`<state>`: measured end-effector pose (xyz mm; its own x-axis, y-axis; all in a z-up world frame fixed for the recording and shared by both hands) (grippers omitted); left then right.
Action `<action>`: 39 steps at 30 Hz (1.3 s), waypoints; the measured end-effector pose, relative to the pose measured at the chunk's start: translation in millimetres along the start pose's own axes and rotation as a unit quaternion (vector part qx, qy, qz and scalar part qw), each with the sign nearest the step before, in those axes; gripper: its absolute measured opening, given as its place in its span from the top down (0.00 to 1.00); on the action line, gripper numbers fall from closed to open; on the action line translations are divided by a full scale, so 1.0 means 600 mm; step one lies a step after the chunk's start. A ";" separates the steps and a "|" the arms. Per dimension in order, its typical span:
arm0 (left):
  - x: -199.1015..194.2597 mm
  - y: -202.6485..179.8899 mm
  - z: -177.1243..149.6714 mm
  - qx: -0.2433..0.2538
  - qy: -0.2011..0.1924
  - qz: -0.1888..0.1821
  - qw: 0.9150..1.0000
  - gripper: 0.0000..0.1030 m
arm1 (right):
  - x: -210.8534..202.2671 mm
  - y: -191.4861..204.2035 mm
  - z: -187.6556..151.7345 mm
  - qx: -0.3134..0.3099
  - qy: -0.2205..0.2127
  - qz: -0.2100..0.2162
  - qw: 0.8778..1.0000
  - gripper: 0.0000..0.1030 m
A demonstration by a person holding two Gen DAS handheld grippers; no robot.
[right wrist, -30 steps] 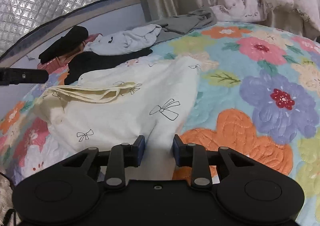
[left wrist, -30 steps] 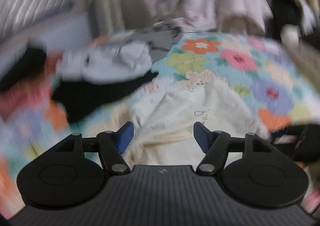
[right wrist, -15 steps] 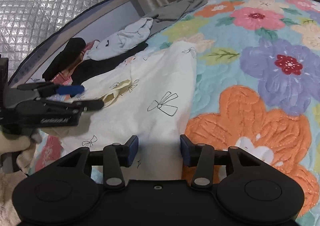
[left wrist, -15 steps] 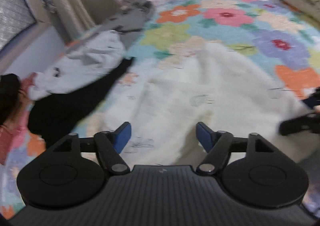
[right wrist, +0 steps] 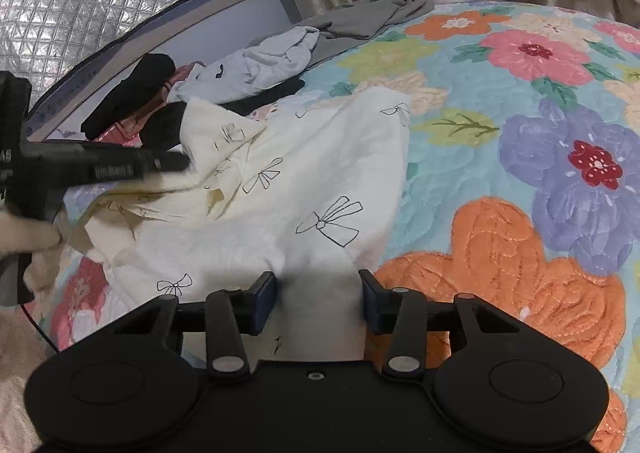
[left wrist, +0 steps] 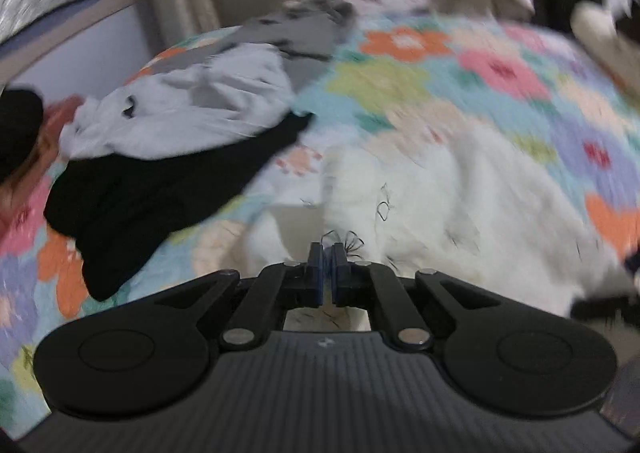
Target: Fold clothes
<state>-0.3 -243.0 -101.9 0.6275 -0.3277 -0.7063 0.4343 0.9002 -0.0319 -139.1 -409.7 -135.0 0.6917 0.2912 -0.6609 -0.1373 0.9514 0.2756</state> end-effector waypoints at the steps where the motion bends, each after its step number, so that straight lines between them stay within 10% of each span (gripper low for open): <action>1: -0.003 0.011 0.003 -0.012 -0.004 0.008 1.000 0.97 | -0.002 -0.002 -0.001 0.007 -0.001 0.001 1.000 0.52; 5: -0.033 0.000 0.003 -0.001 -0.021 -0.012 1.000 0.88 | -0.011 -0.007 -0.006 0.026 -0.006 0.002 1.000 0.52; 9: -0.056 -0.065 -0.012 0.080 -0.030 -0.040 0.996 0.45 | -0.010 -0.013 -0.009 0.034 -0.006 0.006 0.999 0.51; 14: -0.033 -0.115 -0.034 0.088 0.004 -0.045 0.995 0.24 | -0.013 -0.012 -0.009 0.031 -0.006 0.003 0.999 0.50; 18: 0.015 -0.133 -0.058 0.107 0.046 -0.009 0.993 0.25 | -0.011 -0.014 -0.011 0.033 -0.006 0.005 0.999 0.50; 23: 0.031 -0.083 -0.053 0.188 0.029 0.141 0.971 0.68 | -0.006 -0.012 -0.014 0.016 -0.001 0.001 1.000 0.50; 27: 0.024 -0.014 -0.015 0.171 0.000 0.220 0.960 0.70 | -0.004 -0.010 -0.015 0.006 0.000 -0.005 1.000 0.50; 33: -0.001 0.067 0.010 0.026 -0.015 0.194 0.981 0.54 | -0.010 -0.014 -0.016 0.017 -0.002 -0.001 1.000 0.50; 39: -0.059 0.024 0.000 0.021 -0.046 0.122 0.991 0.41 | -0.013 -0.025 -0.016 0.056 -0.002 0.031 0.998 0.61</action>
<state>-16.3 -218.5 -77.6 0.7728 -0.1286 -0.6215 0.2878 0.9438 0.1627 -148.9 -425.1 -140.6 0.6875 0.3479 -0.6374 -0.0997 0.9147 0.3917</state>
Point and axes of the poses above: each gripper's, at about its wrist camera, not at the fingertips, and x roughly the way its jaws point, y to its left, z to its top, the point moved 10 cm from there along x, roughly the way its jaws point, and after that the axes turned 8 degrees about -x, right-handed, at the moved point
